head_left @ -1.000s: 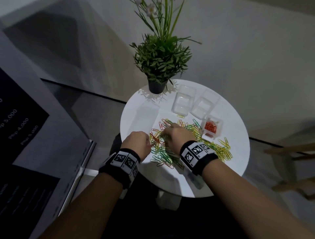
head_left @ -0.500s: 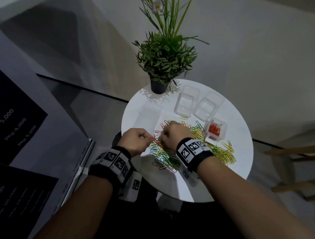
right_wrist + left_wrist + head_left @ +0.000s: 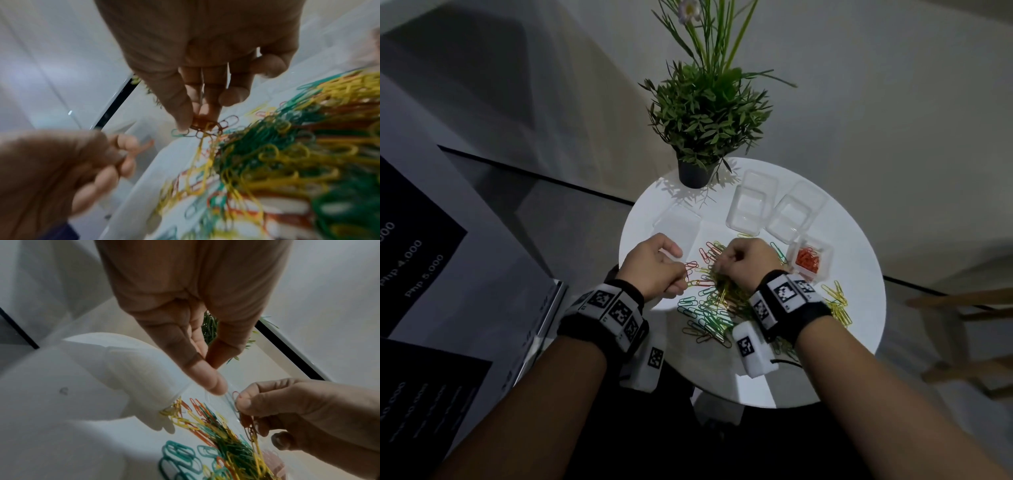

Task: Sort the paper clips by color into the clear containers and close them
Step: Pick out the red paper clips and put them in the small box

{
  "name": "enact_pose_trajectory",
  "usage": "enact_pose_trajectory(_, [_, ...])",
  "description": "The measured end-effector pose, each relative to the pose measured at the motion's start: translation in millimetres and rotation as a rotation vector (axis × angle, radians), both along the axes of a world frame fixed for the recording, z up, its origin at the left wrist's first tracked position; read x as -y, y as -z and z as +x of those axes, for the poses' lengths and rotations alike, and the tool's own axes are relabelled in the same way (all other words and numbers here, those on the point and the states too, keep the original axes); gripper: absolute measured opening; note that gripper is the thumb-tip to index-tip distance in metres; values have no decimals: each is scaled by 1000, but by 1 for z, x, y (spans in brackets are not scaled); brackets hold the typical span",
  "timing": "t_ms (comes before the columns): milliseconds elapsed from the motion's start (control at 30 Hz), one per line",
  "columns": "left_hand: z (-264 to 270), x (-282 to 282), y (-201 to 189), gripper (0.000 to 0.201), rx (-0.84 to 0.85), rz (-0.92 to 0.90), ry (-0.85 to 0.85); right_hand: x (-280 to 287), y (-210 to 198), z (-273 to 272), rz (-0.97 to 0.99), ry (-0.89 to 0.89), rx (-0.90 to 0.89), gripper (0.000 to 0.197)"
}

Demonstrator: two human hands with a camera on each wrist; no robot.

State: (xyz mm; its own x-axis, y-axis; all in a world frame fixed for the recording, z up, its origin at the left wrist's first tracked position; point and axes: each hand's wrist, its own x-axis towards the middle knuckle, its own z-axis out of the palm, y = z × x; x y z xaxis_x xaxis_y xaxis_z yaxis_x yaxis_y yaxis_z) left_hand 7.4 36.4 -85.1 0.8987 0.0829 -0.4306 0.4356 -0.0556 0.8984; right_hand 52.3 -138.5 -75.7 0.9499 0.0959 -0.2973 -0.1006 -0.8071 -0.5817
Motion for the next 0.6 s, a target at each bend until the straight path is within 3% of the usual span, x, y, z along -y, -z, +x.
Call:
enact_pose_trajectory(133, [6, 5, -5, 35, -19, 31, 48, 15, -5, 13, 72, 96, 23, 15])
enact_pose_trajectory(300, [14, 4, -7, 26, -74, 166, 67, 6, -6, 30, 53, 96, -44, 17])
enact_pose_trajectory(433, [17, -1, -1, 14, -4, 446, 123, -5, -7, 42, 34, 90, -50, 22])
enact_pose_trajectory(500, [14, -4, 4, 21, 18, 622, 176, -9, -10, 46, -47, 51, -25, 21])
enact_pose_trajectory(600, [15, -7, 15, 27, 10, 706, 241, -15, -10, 48, -207, -79, 16, 21])
